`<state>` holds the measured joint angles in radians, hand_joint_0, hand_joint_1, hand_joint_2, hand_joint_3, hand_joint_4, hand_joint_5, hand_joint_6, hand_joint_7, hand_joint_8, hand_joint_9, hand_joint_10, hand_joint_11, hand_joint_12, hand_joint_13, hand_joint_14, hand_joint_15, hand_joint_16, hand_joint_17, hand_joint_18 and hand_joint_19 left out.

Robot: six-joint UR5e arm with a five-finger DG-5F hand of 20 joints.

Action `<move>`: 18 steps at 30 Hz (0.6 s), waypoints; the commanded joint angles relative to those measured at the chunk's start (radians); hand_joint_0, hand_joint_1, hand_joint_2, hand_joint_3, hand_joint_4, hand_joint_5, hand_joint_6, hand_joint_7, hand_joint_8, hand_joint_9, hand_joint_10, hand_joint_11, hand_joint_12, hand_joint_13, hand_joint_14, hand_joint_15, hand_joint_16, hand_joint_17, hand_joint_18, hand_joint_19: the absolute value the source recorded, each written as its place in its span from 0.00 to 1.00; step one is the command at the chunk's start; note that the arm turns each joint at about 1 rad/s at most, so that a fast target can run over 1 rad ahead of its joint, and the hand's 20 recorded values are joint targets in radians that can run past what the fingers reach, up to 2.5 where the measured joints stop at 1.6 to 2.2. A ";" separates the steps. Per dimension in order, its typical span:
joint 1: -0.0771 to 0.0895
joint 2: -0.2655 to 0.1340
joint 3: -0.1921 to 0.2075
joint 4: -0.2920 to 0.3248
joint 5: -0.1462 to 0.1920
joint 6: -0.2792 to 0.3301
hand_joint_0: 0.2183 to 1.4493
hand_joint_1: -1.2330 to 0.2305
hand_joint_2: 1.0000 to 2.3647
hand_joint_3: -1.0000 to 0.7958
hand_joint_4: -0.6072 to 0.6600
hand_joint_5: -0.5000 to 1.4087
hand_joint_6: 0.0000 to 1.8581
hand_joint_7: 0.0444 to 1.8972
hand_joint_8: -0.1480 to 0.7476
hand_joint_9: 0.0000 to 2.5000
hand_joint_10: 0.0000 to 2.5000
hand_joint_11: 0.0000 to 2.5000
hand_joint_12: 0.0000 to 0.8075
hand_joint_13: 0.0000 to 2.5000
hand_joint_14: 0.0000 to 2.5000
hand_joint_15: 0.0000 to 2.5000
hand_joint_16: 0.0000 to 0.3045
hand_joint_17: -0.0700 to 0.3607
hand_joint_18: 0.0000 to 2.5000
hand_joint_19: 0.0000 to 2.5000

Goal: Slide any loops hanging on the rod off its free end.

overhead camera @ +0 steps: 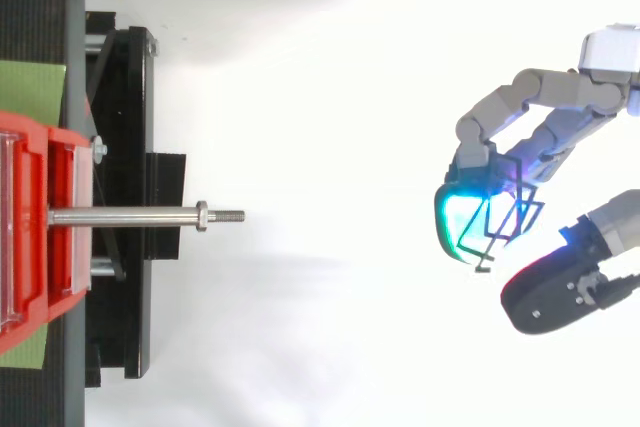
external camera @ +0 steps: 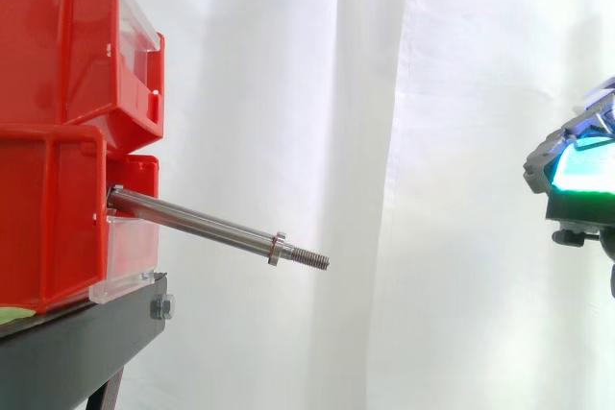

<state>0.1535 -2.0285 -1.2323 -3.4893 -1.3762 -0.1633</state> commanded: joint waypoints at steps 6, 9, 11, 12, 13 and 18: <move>0.000 0.001 0.001 -0.001 0.000 0.001 0.30 0.39 0.00 0.28 0.57 0.18 0.44 0.55 0.45 0.34 0.01 0.16 0.33 0.32 0.00 0.06 0.13 0.36 0.31 0.17; 0.000 -0.001 0.001 -0.001 0.000 0.001 0.31 0.35 0.00 0.30 0.57 0.18 0.44 0.55 0.46 0.33 0.01 0.17 0.33 0.32 0.00 0.06 0.13 0.36 0.31 0.17; 0.000 0.001 0.001 -0.001 0.000 -0.001 0.31 0.33 0.00 0.31 0.57 0.17 0.44 0.56 0.46 0.33 0.01 0.17 0.34 0.32 0.00 0.06 0.13 0.36 0.31 0.17; 0.001 0.001 0.001 0.001 0.000 0.001 0.31 0.33 0.00 0.31 0.57 0.17 0.44 0.55 0.45 0.33 0.01 0.16 0.33 0.32 0.00 0.06 0.13 0.36 0.31 0.17; 0.000 -0.001 0.001 0.001 0.000 0.001 0.31 0.32 0.00 0.31 0.57 0.17 0.44 0.55 0.45 0.33 0.01 0.16 0.33 0.31 0.00 0.06 0.13 0.36 0.31 0.17; 0.001 0.001 -0.001 0.001 0.000 -0.001 0.31 0.30 0.00 0.28 0.57 0.17 0.44 0.54 0.45 0.33 0.01 0.16 0.33 0.31 0.00 0.06 0.13 0.36 0.31 0.17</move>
<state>0.1535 -2.0285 -1.2323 -3.4893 -1.3762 -0.1632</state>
